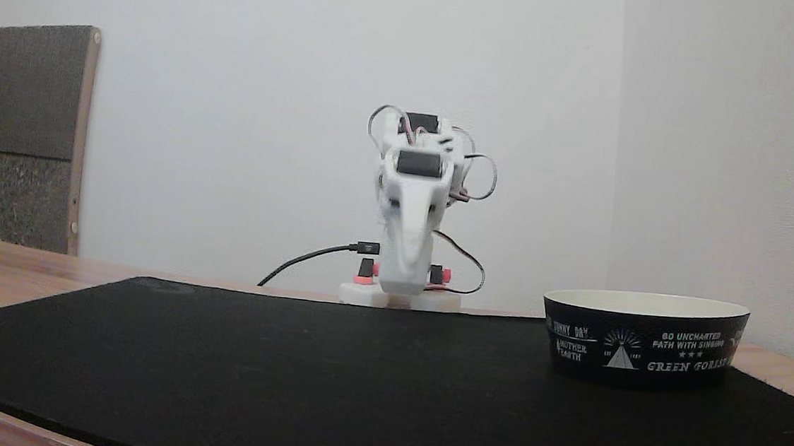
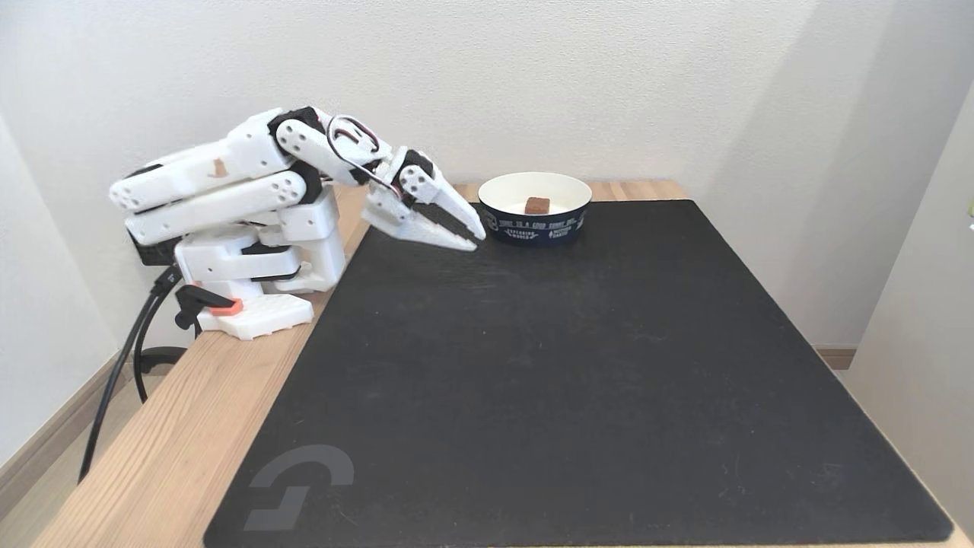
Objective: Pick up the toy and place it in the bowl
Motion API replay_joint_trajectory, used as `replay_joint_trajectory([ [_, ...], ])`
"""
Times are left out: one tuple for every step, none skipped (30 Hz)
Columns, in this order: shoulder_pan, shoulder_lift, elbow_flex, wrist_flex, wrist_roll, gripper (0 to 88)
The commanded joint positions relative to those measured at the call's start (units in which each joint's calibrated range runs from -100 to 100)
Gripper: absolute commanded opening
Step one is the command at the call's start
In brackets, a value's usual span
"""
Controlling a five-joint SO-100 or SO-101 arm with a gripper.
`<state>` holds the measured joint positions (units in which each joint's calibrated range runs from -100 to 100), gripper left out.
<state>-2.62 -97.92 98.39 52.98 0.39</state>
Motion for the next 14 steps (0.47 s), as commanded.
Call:
replay_joint_trajectory([
  [-0.9, -0.7, 0.8, -0.1, 0.2, 7.1],
  [-0.9, -0.7, 0.8, -0.1, 0.3, 7.1],
  [-1.0, -0.7, 0.8, -0.1, 0.3, 7.1],
  [-1.0, -0.7, 0.8, -0.1, 0.3, 7.1],
  [-1.0, -0.7, 0.8, -0.1, 0.3, 7.1],
  [-1.0, -0.7, 0.8, -0.1, 0.3, 7.1],
  [-1.0, -0.7, 0.8, -0.1, 0.3, 7.1],
  [-1.0, -0.7, 0.8, -0.1, 0.3, 7.1],
  [-1.0, -0.7, 0.8, -0.1, 0.3, 7.1],
  [-0.9, -0.7, 0.8, -0.1, 0.1, 7.1],
  [-0.6, -0.7, 0.9, -0.4, 0.0, 7.1],
  [-0.3, -0.7, 1.0, -0.4, 0.0, 7.4],
  [-0.3, -0.7, 1.0, -0.4, 0.1, 7.1],
  [-0.3, -0.7, 1.0, -0.4, 0.1, 7.1],
])
